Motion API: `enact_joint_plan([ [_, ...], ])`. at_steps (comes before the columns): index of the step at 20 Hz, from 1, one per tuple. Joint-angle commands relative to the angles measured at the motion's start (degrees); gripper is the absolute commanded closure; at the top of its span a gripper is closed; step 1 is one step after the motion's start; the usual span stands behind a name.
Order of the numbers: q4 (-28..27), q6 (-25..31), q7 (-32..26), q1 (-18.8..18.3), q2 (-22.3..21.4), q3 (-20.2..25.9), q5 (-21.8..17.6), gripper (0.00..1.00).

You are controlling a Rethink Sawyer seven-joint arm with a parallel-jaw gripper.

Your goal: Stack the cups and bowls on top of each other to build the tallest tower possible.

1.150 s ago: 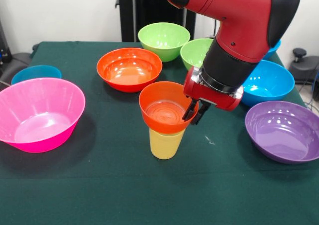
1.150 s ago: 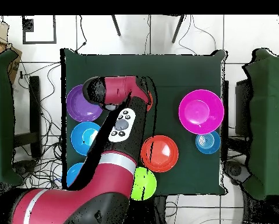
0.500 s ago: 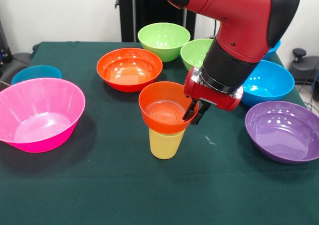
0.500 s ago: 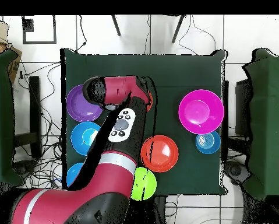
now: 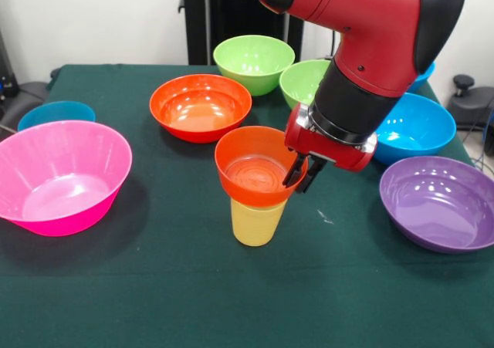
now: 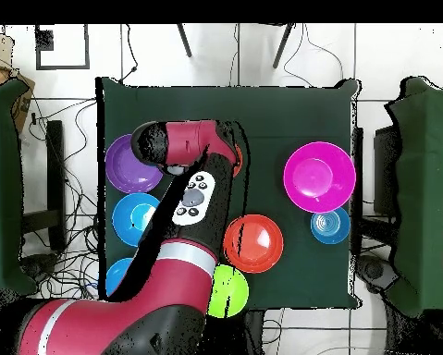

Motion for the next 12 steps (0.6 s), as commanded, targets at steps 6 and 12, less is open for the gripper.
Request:
enact_joint_plan([
  [6, 1.36, 2.01, 3.43, -0.52, 1.15, 6.86, 0.23, 0.00],
  [12, 1.75, 1.84, 2.78, -0.63, 0.92, 7.01, 0.00, 0.00],
])
